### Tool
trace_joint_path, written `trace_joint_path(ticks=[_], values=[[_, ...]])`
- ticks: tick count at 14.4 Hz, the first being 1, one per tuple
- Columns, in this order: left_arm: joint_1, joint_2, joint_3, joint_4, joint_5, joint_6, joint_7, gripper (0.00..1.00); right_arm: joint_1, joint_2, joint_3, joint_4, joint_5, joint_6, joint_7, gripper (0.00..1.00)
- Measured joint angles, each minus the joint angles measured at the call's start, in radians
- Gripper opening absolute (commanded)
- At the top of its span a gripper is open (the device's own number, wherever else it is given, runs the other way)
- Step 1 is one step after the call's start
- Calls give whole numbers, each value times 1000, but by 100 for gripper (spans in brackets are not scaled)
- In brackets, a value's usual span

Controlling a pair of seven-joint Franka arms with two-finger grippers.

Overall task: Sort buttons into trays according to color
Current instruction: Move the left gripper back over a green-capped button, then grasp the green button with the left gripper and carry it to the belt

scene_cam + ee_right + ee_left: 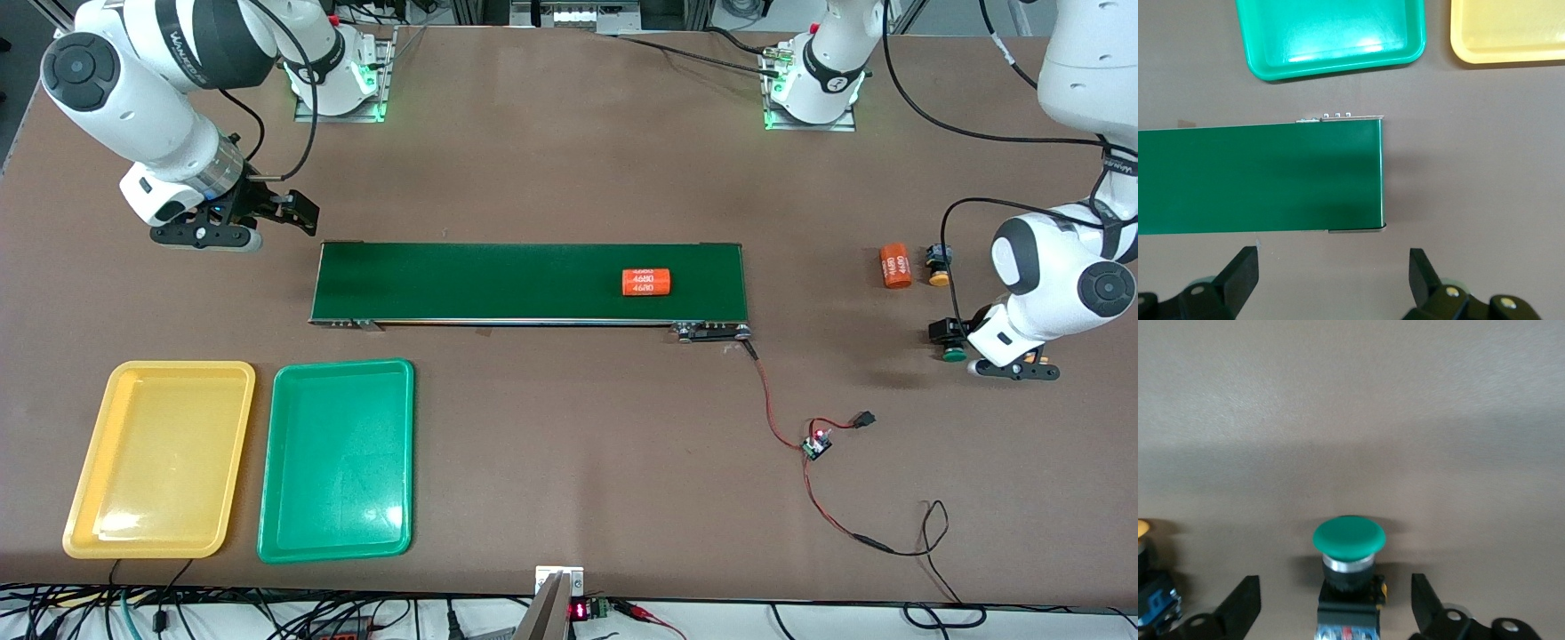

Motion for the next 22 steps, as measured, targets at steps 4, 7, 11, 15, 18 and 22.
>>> trace_joint_path(ticks=[4,7,11,15,18,22], values=[[1,8,-5,1,-6,-9,0,29,0,19,0,8,0,0,-5,100],[-1,-1,-7,8,-6,-37,0,28,-2,21,0,16,0,0,-8,100],[-3,-18,-50,47,-11,-157,-2,28,-4,21,-3,18,0,0,-17,100],[-7,-95,-150,179,-17,-474,-5,29,-4,21,-3,19,0,0,-17,100],[-7,-146,-277,211,-34,-617,-9,32,-5,22,-3,20,0,0,-18,100],[-31,-159,-481,207,-45,-654,-239,32,-5,23,-4,28,0,0,-18,100]])
